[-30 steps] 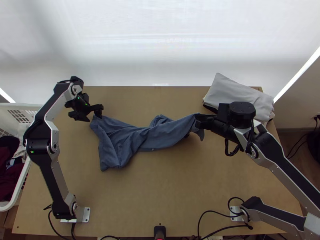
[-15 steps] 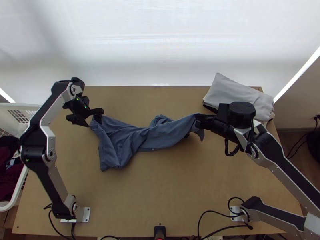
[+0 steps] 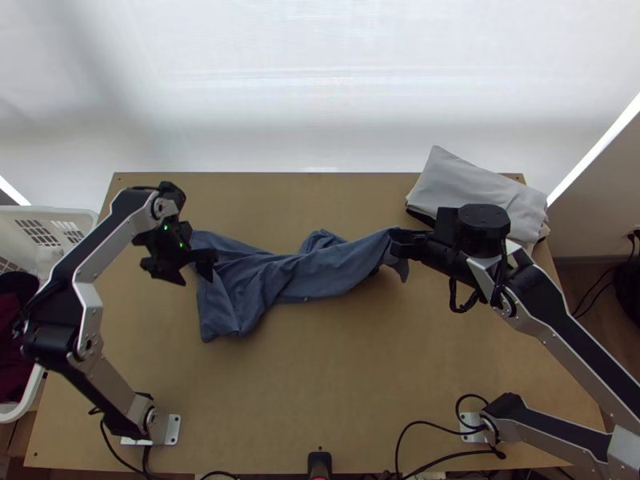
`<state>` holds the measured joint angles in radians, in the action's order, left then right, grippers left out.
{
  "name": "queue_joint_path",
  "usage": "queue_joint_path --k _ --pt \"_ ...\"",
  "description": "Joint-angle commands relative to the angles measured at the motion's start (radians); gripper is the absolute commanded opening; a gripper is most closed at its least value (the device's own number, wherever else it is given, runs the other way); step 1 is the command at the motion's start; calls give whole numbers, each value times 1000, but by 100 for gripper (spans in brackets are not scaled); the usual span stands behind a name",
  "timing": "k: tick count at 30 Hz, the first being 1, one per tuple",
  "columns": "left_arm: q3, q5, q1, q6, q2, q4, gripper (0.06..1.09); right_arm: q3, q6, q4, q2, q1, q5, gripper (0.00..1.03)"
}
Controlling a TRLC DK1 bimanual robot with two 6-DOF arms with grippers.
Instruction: Fold the t-shirt
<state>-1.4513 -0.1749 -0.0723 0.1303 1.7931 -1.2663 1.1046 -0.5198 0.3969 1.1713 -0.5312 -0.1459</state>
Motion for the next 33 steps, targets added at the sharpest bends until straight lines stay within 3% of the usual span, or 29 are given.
queue_joint_path --k 1,3,5,7,26,33 --pt "98 -41 6 -34 -78 7 94 -26 -14 -18 -10 -7 -1 3" --pt "149 -78 25 -54 -104 33 94 -29 -16 -18 -10 -9 -1 3" --pt "189 -121 42 -63 -121 59 80 -29 -17 -18 -7 -12 -1 3" --pt "229 -141 57 -63 -133 105 74 -28 -19 -18 -7 -15 -1 3" --pt "324 -113 20 -46 -34 245 70 -23 -17 -18 -5 -15 -1 3" --pt "358 -100 -14 -17 -86 329 20 -29 -17 -18 -13 -13 -1 3"
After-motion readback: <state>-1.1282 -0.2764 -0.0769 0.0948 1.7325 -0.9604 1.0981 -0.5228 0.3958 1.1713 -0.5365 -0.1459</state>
